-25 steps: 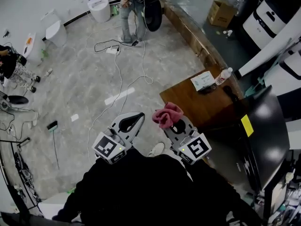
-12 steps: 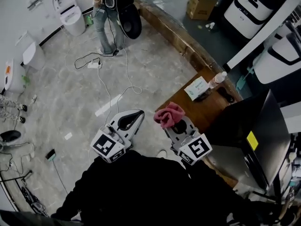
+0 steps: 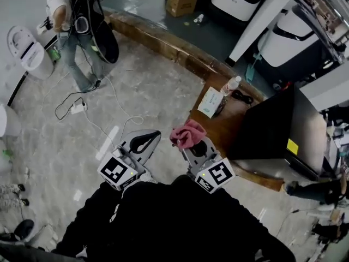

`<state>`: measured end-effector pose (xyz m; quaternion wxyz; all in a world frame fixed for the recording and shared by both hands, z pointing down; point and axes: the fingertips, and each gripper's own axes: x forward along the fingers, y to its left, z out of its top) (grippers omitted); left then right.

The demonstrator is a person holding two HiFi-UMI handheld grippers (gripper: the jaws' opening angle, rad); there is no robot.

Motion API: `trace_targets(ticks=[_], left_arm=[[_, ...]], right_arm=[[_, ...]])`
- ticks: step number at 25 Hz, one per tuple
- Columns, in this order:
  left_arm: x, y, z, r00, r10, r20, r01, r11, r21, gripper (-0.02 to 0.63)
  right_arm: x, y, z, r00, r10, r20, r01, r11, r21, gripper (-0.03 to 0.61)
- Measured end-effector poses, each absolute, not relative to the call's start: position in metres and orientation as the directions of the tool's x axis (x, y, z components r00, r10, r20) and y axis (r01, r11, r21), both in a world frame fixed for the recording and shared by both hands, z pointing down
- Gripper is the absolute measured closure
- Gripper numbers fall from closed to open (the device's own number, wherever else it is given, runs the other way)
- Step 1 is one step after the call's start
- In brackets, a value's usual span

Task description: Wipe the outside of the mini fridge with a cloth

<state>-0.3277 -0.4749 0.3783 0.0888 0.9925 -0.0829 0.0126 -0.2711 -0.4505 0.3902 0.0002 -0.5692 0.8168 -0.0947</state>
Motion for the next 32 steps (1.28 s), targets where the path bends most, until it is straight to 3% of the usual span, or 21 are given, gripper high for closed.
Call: trace_targets(ticks=[8,19,25,32], left_arm=[[-0.251,-0.496,0.390,0.999,0.036,0.021,0.032,-0.984,0.173,0.607],[-0.120,-0.482,0.377,0.979,0.193,0.067,0.182,-0.973,0.144,0.607],[-0.036,-0.477,0.367,0.966,0.252,0.063,0.243,-0.963,0.121,0.607],[0.063,-0.479,0.342,0.898,0.440,-0.006,0.439,-0.896,0.061,0.607]], right_arm=[[-0.196,-0.452,0.414,-0.111,-0.985,0.133,-0.968,0.077,-0.239,0.523],[-0.052,-0.445,0.396,0.136,-0.991,0.010,-0.926,-0.131,-0.355,0.523],[0.047,-0.434,0.377,0.310,-0.948,-0.072,-0.877,-0.256,-0.406,0.523],[0.143,-0.425,0.376,0.554,-0.827,-0.094,-0.750,-0.447,-0.488,0.523]])
